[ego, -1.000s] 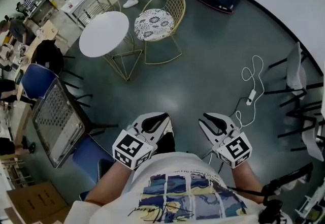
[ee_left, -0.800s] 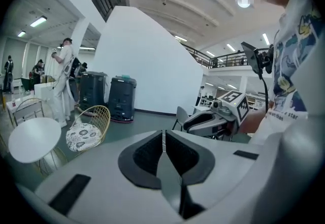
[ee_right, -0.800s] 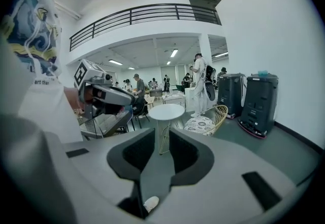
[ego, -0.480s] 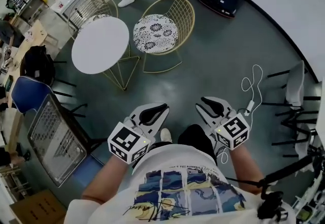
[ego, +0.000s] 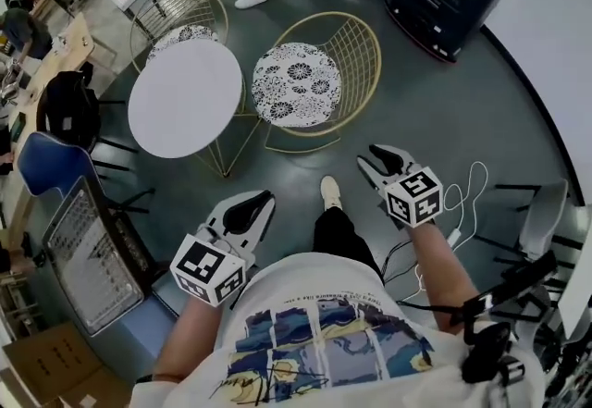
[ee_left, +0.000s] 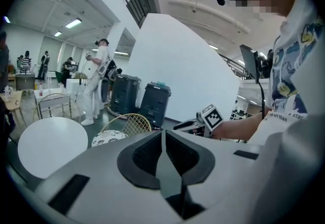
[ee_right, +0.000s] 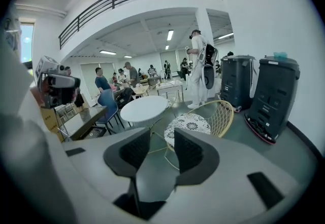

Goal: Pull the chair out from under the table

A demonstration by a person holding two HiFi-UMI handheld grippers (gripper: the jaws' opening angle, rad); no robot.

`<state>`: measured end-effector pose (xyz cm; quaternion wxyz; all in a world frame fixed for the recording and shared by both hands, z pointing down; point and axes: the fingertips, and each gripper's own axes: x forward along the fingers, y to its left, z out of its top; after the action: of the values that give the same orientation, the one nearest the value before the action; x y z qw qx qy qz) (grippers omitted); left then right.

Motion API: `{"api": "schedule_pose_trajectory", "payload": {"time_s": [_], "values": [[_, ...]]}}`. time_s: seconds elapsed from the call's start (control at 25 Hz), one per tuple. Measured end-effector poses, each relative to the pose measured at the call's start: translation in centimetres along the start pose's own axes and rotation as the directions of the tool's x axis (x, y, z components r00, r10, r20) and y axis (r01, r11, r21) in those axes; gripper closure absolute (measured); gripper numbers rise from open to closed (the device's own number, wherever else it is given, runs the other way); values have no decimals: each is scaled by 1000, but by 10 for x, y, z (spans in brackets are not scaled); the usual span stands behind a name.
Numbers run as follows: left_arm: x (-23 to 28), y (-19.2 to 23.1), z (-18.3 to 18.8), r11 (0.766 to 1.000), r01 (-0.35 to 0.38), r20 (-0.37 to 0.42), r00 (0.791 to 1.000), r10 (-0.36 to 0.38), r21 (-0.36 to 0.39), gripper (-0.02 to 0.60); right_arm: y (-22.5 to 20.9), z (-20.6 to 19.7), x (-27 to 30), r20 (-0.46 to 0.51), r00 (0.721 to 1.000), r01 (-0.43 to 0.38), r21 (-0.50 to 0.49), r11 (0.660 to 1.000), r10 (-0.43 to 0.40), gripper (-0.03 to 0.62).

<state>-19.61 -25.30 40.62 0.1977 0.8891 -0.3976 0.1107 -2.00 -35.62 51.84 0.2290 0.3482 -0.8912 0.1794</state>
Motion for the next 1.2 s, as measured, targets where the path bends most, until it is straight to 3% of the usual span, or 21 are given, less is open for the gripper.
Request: {"api": "schedule_pose_trajectory", "payload": {"time_s": [0.24, 0.44, 0.6, 0.84, 1.08, 1.2], "values": [[90, 41, 61, 993, -105, -10, 994, 105, -48, 571, -152, 24, 83, -100, 995, -8, 45, 999, 13, 457], [151, 69, 92, 985, -165, -48, 986, 163, -46, 571, -270, 29, 144, -142, 989, 64, 149, 987, -43, 442], [179, 86, 107, 979, -193, -86, 978, 188, -60, 571, -335, 20, 190, -182, 980, 126, 253, 959, -81, 421], [202, 110, 107, 974, -216, -144, 968, 204, -69, 571, -390, -2, 253, -237, 967, 173, 351, 920, -91, 413], [206, 127, 111, 966, -243, -176, 958, 225, -90, 571, -404, -3, 294, -256, 966, 131, 400, 907, -27, 416], [207, 126, 109, 965, -246, -188, 956, 225, -94, 571, -399, -2, 300, -240, 971, 97, 450, 888, 15, 471]]}}
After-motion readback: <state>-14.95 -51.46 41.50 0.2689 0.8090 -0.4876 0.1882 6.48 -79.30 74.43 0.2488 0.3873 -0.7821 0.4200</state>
